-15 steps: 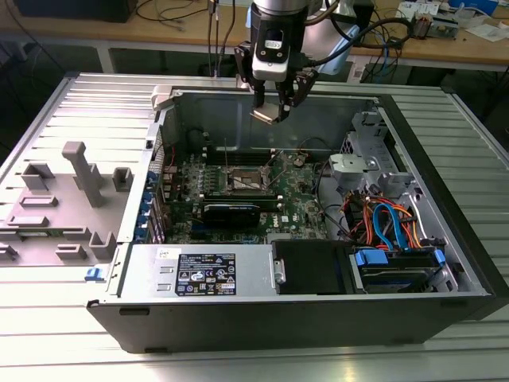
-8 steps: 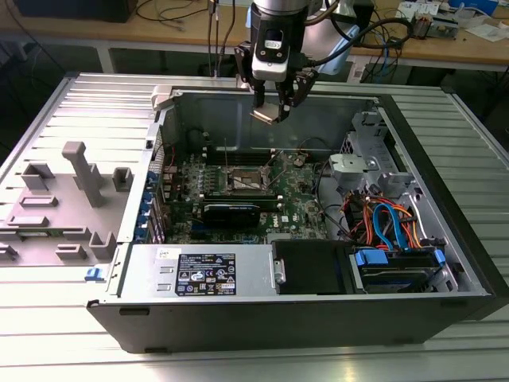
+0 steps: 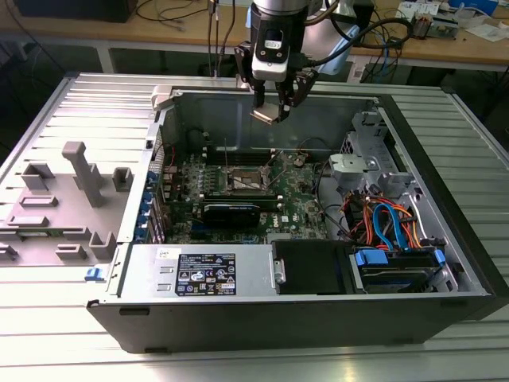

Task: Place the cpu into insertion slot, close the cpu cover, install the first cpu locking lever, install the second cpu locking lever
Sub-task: 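Place the cpu into insertion slot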

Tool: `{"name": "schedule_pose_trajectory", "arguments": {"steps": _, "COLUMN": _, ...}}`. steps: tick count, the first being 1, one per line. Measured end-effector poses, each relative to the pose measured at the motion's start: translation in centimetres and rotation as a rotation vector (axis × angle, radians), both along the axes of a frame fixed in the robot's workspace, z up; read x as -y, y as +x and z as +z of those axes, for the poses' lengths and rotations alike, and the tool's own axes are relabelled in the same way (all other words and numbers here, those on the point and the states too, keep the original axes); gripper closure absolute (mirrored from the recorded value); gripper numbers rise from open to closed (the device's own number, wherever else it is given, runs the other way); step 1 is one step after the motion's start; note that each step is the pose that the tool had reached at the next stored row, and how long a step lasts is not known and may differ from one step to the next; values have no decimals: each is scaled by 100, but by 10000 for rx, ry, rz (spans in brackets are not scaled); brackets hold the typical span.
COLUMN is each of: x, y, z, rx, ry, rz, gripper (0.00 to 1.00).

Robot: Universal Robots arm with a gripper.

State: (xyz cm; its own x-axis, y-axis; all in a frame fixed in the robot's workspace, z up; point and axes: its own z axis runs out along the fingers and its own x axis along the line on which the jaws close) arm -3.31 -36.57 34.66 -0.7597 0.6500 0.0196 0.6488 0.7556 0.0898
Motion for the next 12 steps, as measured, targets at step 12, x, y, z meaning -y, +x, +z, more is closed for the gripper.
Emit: {"name": "schedule_pose_trajectory", "arguments": {"steps": 12, "x": 0, "y": 0, "z": -3, "rx": 0, "ry": 1, "rz": -973, "gripper": 46}}
